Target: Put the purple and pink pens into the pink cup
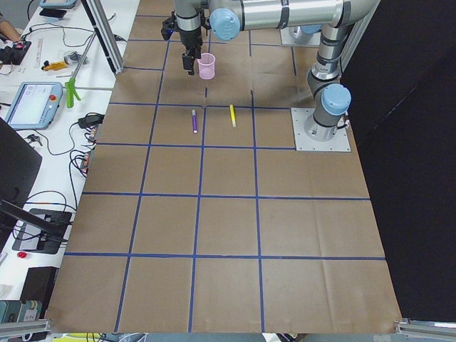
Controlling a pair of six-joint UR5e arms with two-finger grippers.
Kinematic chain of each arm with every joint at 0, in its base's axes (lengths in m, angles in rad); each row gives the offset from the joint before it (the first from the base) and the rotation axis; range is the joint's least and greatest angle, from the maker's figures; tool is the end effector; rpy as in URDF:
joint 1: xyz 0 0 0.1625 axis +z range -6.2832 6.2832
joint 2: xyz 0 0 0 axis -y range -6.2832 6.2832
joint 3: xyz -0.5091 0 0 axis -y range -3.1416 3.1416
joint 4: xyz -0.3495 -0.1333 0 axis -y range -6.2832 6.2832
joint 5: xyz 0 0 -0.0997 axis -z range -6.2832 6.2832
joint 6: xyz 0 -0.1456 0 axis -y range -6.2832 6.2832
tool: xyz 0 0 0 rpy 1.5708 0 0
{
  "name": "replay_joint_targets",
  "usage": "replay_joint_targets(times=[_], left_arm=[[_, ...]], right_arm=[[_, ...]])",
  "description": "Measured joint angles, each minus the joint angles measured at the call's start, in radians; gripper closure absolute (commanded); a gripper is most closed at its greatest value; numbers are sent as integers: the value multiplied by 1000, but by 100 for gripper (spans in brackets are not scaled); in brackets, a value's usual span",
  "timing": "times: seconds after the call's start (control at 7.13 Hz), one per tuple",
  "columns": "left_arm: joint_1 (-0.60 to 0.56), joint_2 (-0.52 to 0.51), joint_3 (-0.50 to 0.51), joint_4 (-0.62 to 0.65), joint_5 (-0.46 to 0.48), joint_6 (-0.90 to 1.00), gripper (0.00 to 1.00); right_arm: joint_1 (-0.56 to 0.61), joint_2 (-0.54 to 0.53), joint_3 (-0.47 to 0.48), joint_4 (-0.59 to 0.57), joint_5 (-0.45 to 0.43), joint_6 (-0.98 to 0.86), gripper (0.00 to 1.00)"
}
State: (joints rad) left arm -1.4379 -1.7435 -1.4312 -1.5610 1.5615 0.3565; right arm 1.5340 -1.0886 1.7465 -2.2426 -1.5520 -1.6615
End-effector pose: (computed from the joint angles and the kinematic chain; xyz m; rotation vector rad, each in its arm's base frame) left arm -0.0628 -0.5462 0.5046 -0.3487 -3.1073 -0.0318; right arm 0.1133 -0.6189 0.2557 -2.2791 2.1591 -0.0366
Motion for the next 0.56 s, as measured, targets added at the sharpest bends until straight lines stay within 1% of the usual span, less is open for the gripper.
replay_joint_targets(times=[0.14, 0.28, 0.56], left_arm=[[3, -9, 0, 1, 0, 31, 0], [8, -34, 1, 12, -5, 129, 0], [11, -112, 1, 78, -5, 392, 0]], right_arm=[[0, 2, -2, 0, 0, 2, 4], [0, 5, -4, 0, 0, 3, 4], [0, 7, -6, -1, 0, 5, 4]])
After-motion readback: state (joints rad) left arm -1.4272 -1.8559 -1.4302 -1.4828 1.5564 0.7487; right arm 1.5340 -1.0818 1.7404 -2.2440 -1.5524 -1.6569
